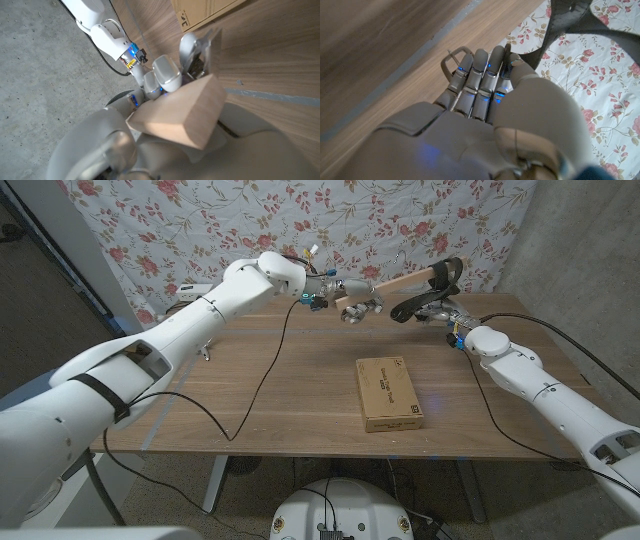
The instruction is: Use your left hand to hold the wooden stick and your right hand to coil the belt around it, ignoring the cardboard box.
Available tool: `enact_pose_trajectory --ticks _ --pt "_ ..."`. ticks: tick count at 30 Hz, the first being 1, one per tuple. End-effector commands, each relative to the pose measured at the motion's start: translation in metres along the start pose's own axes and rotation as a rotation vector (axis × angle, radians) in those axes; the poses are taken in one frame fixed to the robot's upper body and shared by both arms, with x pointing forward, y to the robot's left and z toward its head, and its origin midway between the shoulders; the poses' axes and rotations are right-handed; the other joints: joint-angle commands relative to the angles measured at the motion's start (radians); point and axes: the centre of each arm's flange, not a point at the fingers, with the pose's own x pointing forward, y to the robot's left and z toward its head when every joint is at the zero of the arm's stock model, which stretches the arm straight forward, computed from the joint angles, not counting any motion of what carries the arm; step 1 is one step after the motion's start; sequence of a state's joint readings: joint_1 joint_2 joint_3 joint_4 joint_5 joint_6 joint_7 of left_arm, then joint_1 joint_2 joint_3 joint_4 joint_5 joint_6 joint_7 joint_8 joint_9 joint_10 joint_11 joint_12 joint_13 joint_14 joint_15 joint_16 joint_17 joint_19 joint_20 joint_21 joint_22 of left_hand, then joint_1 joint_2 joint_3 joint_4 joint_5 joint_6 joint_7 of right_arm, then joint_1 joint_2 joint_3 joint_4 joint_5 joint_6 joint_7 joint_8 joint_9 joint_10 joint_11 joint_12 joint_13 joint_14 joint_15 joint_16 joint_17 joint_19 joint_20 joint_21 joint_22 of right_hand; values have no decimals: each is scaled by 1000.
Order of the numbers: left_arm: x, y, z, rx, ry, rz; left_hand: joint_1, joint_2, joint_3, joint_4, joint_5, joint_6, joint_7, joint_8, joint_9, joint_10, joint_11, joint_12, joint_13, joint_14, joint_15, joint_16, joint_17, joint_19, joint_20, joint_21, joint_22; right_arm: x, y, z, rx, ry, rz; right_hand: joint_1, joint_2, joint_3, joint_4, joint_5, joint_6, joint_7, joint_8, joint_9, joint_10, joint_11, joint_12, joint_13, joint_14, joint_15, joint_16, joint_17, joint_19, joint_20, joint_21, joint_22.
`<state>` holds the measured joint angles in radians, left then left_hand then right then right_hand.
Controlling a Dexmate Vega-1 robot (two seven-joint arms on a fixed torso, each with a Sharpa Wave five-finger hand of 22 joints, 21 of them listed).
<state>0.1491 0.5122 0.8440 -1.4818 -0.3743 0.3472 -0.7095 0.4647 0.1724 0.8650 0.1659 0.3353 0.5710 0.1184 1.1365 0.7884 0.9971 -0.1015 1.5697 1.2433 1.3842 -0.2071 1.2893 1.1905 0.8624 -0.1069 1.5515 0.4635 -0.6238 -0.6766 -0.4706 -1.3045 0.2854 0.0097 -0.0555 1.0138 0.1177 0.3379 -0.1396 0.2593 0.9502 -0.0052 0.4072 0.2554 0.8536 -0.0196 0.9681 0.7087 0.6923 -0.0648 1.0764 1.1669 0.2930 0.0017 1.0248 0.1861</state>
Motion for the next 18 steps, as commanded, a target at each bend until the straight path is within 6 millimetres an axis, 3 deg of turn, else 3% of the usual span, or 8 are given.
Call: enact_pose_trajectory --ticks 1,18 --pt "-10 -6 -10 -11 26 -51 4 8 7 -2 0 23 32 8 1 -6 0 6 1 -5 0 -1 4 4 -29 2 -3 23 2 37 -42 -55 -14 46 53 -1 5 5 80 3 8 211 0 1 -3 0 -6 -121 4 3 -6 -2 9 1" --pt "-18 -12 -26 -35 71 -113 6 8 8 -3 -1 20 32 10 5 -7 -1 6 1 -2 0 -1 7 1 -29 6 1 24 -12 84 -110 -120 -60 44 53 -1 10 6 81 2 7 212 -2 -4 0 4 -8 -125 -1 9 -7 -6 18 0"
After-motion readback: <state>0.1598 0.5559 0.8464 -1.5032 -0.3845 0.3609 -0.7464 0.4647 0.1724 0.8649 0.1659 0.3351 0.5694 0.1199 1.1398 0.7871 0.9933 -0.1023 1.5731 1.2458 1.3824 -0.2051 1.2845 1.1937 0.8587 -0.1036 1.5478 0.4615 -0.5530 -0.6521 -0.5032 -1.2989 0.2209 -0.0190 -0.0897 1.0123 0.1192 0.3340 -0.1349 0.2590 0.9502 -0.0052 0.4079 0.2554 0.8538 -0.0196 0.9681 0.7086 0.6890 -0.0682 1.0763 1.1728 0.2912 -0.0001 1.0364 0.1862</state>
